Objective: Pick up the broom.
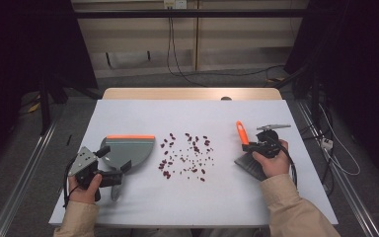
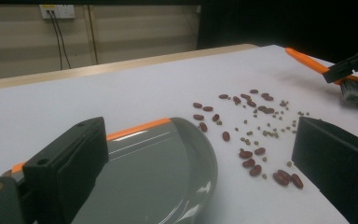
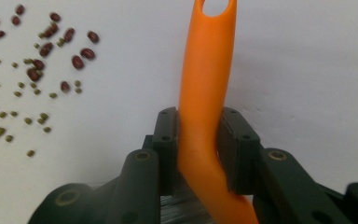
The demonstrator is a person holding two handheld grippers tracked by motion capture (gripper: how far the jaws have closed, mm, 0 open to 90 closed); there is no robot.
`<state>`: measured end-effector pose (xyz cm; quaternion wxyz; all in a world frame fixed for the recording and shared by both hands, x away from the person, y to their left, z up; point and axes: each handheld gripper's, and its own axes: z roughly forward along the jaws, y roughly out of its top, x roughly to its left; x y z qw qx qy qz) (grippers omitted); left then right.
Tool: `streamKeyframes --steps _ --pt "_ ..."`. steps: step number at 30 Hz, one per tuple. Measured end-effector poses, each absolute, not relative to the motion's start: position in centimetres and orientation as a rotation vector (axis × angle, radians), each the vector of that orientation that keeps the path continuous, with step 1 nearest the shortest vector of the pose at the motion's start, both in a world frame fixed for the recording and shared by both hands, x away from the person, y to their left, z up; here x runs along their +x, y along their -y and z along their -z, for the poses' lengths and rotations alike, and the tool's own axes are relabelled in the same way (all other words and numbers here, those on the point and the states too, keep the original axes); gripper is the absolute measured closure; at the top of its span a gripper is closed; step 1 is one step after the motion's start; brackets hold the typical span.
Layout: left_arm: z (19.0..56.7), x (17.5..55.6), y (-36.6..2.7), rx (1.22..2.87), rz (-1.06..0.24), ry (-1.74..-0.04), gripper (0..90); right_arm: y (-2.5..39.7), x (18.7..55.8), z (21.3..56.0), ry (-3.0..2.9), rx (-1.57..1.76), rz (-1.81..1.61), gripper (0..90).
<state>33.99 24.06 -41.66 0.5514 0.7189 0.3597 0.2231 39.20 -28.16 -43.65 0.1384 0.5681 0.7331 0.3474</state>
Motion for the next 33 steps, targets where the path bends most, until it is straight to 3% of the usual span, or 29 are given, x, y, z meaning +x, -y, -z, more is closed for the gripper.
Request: streamKeyframes --steps 14,33 --pt "40.1 33.7 -23.1 1.721 -0.525 -0.840 3.4 28.3 38.0 41.2 -1.985 1.580 -1.289 71.8" --pt "37.1 34.7 -17.0 1.796 -0.414 -0.690 3.4 27.9 36.8 38.0 -1.843 1.486 -1.535 72.1"
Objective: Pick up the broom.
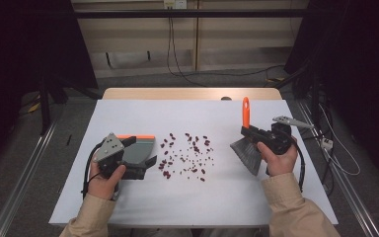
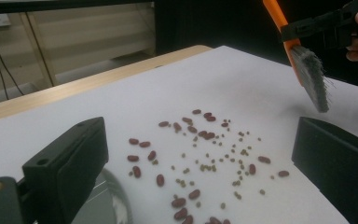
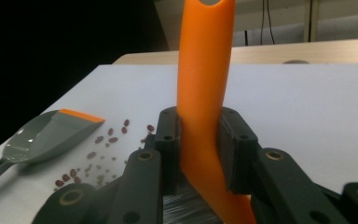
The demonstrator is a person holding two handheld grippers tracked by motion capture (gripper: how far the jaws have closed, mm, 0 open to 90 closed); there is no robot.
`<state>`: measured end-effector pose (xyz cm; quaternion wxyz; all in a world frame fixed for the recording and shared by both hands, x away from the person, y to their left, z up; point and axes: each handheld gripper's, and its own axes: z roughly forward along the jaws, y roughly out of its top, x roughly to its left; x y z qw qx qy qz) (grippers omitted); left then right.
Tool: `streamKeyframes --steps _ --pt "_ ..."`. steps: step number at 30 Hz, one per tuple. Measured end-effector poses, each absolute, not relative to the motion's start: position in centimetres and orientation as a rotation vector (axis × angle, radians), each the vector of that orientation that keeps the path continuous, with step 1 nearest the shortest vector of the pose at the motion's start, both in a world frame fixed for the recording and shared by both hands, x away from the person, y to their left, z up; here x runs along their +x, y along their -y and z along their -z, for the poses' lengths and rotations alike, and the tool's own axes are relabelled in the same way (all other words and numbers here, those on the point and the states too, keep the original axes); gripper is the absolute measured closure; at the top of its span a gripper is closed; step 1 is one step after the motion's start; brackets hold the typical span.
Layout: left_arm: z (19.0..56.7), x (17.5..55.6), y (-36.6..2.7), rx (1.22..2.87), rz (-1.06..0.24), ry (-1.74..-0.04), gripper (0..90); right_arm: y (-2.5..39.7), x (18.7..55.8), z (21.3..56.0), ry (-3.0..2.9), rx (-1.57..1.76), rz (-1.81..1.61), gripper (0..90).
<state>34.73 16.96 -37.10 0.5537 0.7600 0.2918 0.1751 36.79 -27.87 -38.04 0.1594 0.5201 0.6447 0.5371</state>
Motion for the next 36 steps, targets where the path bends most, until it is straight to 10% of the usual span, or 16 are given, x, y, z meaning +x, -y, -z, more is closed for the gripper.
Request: streamKeyframes --steps 36 --pt "37.4 38.0 -7.5 1.847 -0.200 -0.661 18.5 16.8 38.9 35.8 -1.851 1.315 -1.617 72.0"
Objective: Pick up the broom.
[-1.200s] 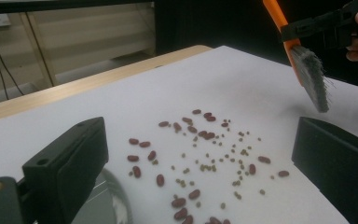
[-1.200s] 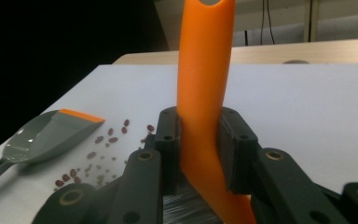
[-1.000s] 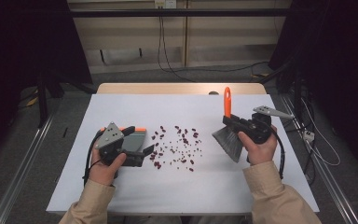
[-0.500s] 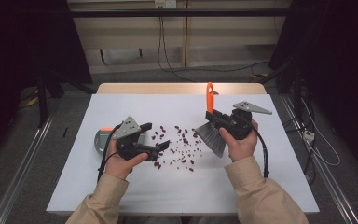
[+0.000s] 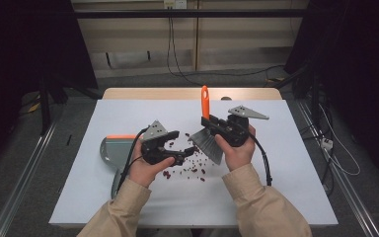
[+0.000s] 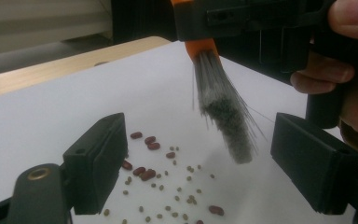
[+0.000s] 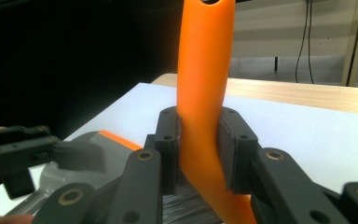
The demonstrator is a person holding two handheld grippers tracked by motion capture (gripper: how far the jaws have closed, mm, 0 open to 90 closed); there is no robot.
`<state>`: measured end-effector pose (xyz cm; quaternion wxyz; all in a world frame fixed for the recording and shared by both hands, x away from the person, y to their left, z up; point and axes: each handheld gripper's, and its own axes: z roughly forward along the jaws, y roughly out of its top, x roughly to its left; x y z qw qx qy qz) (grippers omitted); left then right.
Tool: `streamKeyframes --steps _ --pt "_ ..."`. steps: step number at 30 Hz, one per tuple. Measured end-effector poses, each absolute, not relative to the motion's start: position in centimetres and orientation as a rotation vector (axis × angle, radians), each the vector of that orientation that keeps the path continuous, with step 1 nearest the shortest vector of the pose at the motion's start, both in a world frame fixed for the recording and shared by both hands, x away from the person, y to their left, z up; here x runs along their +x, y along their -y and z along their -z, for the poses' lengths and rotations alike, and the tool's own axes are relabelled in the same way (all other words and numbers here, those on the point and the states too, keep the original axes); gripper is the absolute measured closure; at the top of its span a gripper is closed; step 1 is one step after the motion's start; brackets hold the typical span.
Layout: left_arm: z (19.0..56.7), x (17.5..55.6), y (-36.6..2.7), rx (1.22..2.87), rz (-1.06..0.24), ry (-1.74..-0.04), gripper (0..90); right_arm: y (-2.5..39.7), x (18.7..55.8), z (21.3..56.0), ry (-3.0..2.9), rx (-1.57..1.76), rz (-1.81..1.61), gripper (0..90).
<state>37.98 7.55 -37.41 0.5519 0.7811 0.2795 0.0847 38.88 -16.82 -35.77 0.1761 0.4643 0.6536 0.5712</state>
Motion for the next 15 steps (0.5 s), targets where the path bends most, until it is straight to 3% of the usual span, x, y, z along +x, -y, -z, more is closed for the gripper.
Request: streamKeyframes --steps 12,15 --pt "38.2 38.6 -6.7 1.821 -0.148 -0.726 35.3 14.3 38.9 36.0 -1.864 1.276 -1.653 72.0" --pt "38.4 38.7 -6.8 1.818 -0.143 -0.745 44.6 13.7 38.9 36.1 -1.877 1.268 -1.664 72.0"
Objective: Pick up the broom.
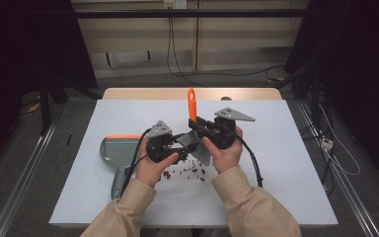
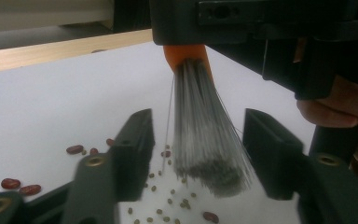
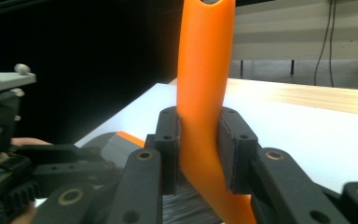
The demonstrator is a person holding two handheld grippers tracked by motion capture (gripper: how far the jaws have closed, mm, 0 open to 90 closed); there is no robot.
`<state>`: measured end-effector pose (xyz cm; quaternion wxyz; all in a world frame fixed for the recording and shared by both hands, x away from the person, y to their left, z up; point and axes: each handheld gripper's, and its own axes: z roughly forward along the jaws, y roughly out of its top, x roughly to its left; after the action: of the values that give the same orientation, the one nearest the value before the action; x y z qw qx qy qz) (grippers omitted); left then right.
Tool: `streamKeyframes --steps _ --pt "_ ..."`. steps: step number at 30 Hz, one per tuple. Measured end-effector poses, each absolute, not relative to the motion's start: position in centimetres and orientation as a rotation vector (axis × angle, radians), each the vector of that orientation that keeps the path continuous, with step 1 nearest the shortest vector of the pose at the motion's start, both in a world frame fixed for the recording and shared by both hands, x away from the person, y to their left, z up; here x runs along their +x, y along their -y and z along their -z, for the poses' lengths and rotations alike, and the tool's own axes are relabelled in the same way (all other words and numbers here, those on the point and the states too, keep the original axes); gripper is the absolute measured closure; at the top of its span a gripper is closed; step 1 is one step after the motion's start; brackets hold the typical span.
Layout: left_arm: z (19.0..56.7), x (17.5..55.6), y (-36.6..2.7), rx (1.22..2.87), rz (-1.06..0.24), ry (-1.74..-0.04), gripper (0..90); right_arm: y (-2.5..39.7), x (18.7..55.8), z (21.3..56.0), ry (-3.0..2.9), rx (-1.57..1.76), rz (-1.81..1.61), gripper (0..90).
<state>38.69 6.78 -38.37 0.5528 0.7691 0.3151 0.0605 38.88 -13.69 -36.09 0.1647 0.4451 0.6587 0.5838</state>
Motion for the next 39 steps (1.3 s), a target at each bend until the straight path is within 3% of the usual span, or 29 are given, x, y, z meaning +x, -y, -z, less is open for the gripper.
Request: streamKeyframes --steps 1,4,8,14,19,23,39 --pt "38.4 38.7 -6.9 1.814 -0.141 -0.748 48.9 13.6 38.9 36.1 -1.881 1.262 -1.666 72.0" --pt "38.4 38.7 -7.1 1.811 -0.112 -0.733 75.3 13.4 38.8 36.1 -1.889 1.249 -1.671 72.0" --pt "38.2 38.6 -7.4 1.805 -0.101 -0.735 83.0 13.7 38.8 35.9 -1.909 1.229 -1.713 71.8" --pt "38.1 38.5 -7.7 1.812 -0.107 -0.727 84.2 14.4 38.8 35.8 -1.948 1.195 -1.741 69.8" --pt "38.1 38.6 -7.9 1.813 -0.095 -0.729 84.4 15.4 38.7 35.9 -1.962 1.150 -1.766 51.4" --pt "37.9 38.7 -8.3 1.812 -0.099 -0.732 84.4 16.9 38.5 36.3 -1.962 1.110 -1.797 44.5" --pt "37.8 38.6 -8.3 1.844 -0.102 -0.707 84.4 19.9 37.5 38.8 -2.034 1.026 -1.807 38.0"
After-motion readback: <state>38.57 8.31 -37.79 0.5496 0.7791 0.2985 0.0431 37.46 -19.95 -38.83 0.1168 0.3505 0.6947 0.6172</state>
